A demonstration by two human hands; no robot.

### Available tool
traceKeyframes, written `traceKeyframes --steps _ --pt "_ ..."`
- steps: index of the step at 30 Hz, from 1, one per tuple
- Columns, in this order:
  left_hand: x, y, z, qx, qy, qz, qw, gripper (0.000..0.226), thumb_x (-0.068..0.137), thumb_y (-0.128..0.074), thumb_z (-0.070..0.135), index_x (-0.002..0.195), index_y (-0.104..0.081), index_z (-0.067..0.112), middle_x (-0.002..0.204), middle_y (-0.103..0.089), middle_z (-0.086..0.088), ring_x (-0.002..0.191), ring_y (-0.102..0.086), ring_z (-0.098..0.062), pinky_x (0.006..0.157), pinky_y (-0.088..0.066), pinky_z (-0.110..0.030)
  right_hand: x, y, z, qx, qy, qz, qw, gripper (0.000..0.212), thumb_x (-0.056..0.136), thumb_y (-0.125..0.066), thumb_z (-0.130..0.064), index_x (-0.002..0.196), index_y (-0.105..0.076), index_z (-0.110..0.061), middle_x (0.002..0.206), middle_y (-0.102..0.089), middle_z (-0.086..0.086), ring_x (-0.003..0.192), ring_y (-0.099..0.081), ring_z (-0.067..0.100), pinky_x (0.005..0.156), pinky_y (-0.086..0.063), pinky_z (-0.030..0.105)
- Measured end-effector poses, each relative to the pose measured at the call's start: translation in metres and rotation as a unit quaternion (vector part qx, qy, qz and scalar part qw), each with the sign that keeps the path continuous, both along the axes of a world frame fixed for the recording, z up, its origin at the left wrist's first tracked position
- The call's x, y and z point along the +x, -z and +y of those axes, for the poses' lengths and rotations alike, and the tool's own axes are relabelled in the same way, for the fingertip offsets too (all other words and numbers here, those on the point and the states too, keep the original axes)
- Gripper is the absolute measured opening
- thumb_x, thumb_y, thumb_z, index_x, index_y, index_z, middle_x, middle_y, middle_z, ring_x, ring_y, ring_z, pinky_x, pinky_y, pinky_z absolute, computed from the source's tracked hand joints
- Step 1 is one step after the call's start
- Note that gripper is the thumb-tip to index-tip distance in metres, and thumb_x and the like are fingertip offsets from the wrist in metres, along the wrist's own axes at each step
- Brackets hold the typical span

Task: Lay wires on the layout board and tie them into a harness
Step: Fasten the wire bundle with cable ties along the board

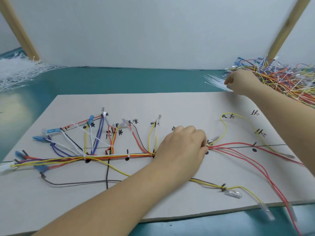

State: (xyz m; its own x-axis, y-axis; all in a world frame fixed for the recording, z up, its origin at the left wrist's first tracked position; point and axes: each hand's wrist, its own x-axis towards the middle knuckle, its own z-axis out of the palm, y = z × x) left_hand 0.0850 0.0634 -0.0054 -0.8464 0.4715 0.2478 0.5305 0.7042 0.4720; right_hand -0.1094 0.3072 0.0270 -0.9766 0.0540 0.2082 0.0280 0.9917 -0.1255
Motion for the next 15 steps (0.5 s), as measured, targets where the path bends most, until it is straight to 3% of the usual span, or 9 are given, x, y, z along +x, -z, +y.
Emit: traceKeyframes --steps 5,15 --pt "0.002 0.001 0.0 0.021 -0.003 0.007 1.0 0.015 0.093 -0.046 0.027 0.106 -0.048 0.019 0.104 -0.054 0.002 0.1 -0.041 -0.019 0.087 -0.036 -0.032 -0.022 0.017 0.005 0.105 0.055 -0.038 0.992 0.026 0.087 -0.056 -0.003 0.111 -0.065 0.0 0.116 -0.062 0.021 0.106 -0.057 0.039 0.087 -0.048 0.042" --pt "0.004 0.0 0.002 0.029 -0.016 0.014 0.999 0.028 0.094 -0.044 0.029 0.12 -0.041 0.021 0.103 -0.053 0.004 0.1 -0.041 -0.019 0.082 -0.034 -0.03 -0.029 0.022 0.002 0.086 0.099 -0.025 0.991 0.028 0.085 -0.052 0.005 0.111 -0.062 0.005 0.116 -0.059 0.027 0.107 -0.056 0.04 0.085 -0.047 0.042"
